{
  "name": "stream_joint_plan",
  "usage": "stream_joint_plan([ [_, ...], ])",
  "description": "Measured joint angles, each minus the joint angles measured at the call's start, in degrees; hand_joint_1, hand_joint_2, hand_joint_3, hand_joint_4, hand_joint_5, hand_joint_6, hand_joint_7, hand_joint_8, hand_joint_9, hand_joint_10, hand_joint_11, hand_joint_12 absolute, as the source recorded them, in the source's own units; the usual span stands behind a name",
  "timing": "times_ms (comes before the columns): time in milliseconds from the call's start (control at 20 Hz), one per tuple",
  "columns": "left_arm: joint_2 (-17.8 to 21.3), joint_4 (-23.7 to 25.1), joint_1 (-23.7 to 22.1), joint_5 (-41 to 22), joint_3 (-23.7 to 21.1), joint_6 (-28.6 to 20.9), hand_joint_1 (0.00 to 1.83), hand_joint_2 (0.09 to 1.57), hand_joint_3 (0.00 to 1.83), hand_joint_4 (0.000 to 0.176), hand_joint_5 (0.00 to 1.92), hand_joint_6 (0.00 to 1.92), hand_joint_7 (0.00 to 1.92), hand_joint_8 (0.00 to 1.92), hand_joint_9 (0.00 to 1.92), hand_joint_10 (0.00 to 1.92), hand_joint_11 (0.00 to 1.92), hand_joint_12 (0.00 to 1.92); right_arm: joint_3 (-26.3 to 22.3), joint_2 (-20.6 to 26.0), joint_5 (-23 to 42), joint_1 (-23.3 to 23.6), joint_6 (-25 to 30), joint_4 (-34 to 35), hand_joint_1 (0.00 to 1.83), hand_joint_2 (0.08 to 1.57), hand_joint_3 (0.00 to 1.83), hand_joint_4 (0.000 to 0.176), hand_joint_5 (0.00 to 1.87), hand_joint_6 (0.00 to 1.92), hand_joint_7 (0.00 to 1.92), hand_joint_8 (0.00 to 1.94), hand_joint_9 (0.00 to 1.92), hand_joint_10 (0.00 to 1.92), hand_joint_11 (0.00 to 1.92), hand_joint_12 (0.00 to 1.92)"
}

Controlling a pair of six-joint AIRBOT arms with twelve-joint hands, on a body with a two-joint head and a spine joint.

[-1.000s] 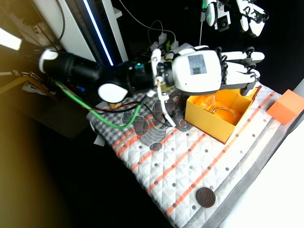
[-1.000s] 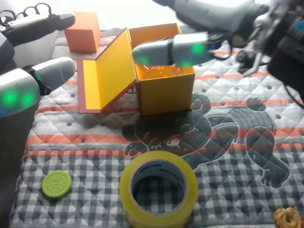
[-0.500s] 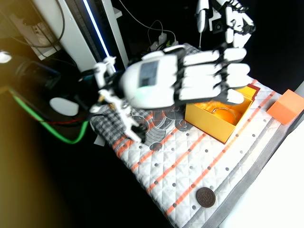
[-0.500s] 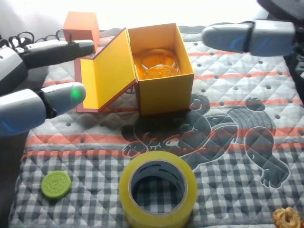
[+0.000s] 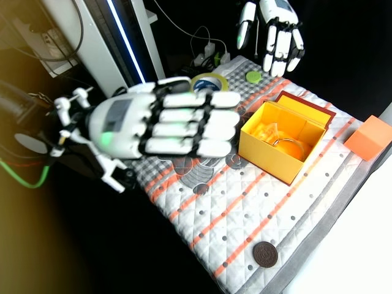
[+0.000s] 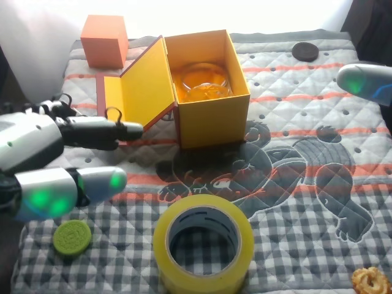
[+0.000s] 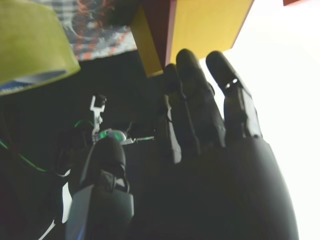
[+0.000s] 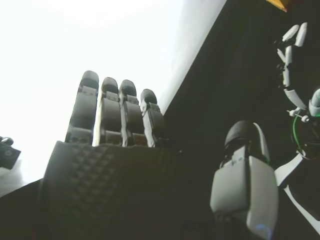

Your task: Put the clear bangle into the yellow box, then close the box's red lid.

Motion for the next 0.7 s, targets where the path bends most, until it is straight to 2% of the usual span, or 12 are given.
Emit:
stream_joint_plan([
  [50, -0.9, -0.3, -0.3, 1.7, 0.5, 1.0, 0.02, 1.25, 0.0, 0.176, 0.33, 0.0, 0.44, 0.0, 0.35, 0.0, 0.0, 0.55, -0.1, -0.3, 0.7, -0.5, 0.0, 0.7, 0.0, 0.99, 0.0, 0.077, 0.04, 0.01, 0.05, 0.01, 0.0, 0.0, 0.0, 0.0],
  [100, -1.4, -0.5, -0.3, 2.5, 0.6, 1.0, 0.0, 1.25, 0.0, 0.176, 0.33, 0.0, 0.41, 0.0, 0.31, 0.0, 0.0, 0.43, -0.3, -0.4, 1.2, -1.1, 0.0, 1.2, 0.0, 1.01, 0.0, 0.074, 0.04, 0.01, 0.06, 0.01, 0.0, 0.0, 0.0, 0.0],
  [150, -1.5, -0.4, -0.3, 3.3, 0.6, 1.1, 0.04, 1.24, 0.0, 0.176, 0.36, 0.0, 0.42, 0.0, 0.33, 0.01, 0.0, 0.43, -0.5, -0.4, 1.5, -1.8, -0.1, 1.2, 0.0, 1.02, 0.0, 0.076, 0.05, 0.01, 0.06, 0.01, 0.0, 0.0, 0.0, 0.0],
  [250, -1.5, -0.2, -0.3, 4.1, 0.6, 1.1, 0.05, 1.24, 0.0, 0.168, 0.38, 0.0, 0.51, 0.01, 0.43, 0.02, 0.0, 0.56, -1.1, -0.4, 2.2, -3.4, -0.1, 2.2, 0.0, 1.05, 0.01, 0.08, 0.06, 0.01, 0.06, 0.01, 0.0, 0.0, 0.0, 0.0],
  [300, -1.7, 0.0, -0.3, 4.3, 0.6, 1.1, 0.04, 1.26, 0.0, 0.151, 0.4, 0.0, 0.61, 0.02, 0.49, 0.04, 0.0, 0.63, -1.2, -0.4, 2.4, -3.9, 0.0, 3.0, 0.0, 1.06, 0.02, 0.073, 0.06, 0.01, 0.07, 0.01, 0.0, 0.0, 0.0, 0.0],
  [350, -3.0, 0.3, -0.5, 5.4, 1.2, 1.2, 0.02, 1.27, 0.0, 0.144, 0.38, 0.0, 0.73, 0.05, 0.56, 0.07, 0.0, 0.7, -1.2, -0.3, 2.7, -4.3, 0.0, 4.0, 0.0, 1.07, 0.02, 0.069, 0.05, 0.0, 0.07, 0.01, 0.0, 0.0, 0.0, 0.0],
  [450, -3.5, 0.4, -0.5, 6.3, 1.2, 1.2, 0.05, 1.26, 0.0, 0.141, 0.38, 0.0, 0.76, 0.05, 0.58, 0.1, 0.0, 0.74, -1.2, -0.3, 3.3, -4.5, 0.1, 4.2, 0.0, 1.08, 0.02, 0.069, 0.05, 0.0, 0.07, 0.01, 0.0, 0.0, 0.0, 0.0],
  [500, -3.5, 0.9, -0.5, 6.8, 1.2, 1.2, 0.1, 1.25, 0.0, 0.134, 0.38, 0.0, 0.78, 0.06, 0.62, 0.17, 0.0, 0.84, -1.3, -0.2, 3.6, -4.7, 0.1, 4.0, 0.0, 1.08, 0.01, 0.067, 0.06, 0.01, 0.07, 0.01, 0.0, 0.0, 0.0, 0.0],
  [550, -3.5, 0.7, -0.5, 6.8, 1.2, 1.2, 0.09, 1.26, 0.0, 0.135, 0.39, 0.0, 0.82, 0.06, 0.55, 0.49, 0.0, 0.97, -1.3, -0.2, 3.8, -5.1, 0.2, 4.2, 0.0, 1.07, 0.01, 0.076, 0.06, 0.01, 0.09, 0.01, 0.0, 0.0, 0.0, 0.0],
  [600, -3.0, 0.1, -0.3, 6.4, 0.9, 1.1, 0.13, 1.26, 0.0, 0.129, 0.4, 0.0, 0.84, 0.06, 0.48, 0.71, 0.0, 1.05, -1.3, -0.2, 3.8, -5.4, 0.2, 4.2, 0.0, 1.06, 0.01, 0.086, 0.07, 0.01, 0.1, 0.02, 0.0, 0.0, 0.0, 0.0],
  [650, -2.6, 0.0, -0.2, 6.2, 0.9, 1.2, 0.13, 1.25, 0.0, 0.128, 0.4, 0.0, 0.82, 0.04, 0.45, 0.72, 0.0, 1.03, -1.4, -0.2, 3.8, -5.6, 0.2, 4.3, 0.0, 1.06, 0.01, 0.086, 0.07, 0.01, 0.11, 0.02, 0.0, 0.0, 0.0, 0.0],
  [700, -2.5, -0.9, -0.1, 5.9, 1.1, 1.2, 0.13, 1.25, 0.0, 0.137, 0.36, 0.02, 0.7, 0.01, 0.43, 0.49, 0.0, 0.87, -1.4, -0.3, 3.7, -5.7, 0.2, 4.5, 0.0, 1.07, 0.01, 0.084, 0.07, 0.01, 0.11, 0.02, 0.0, 0.0, 0.0, 0.0],
])
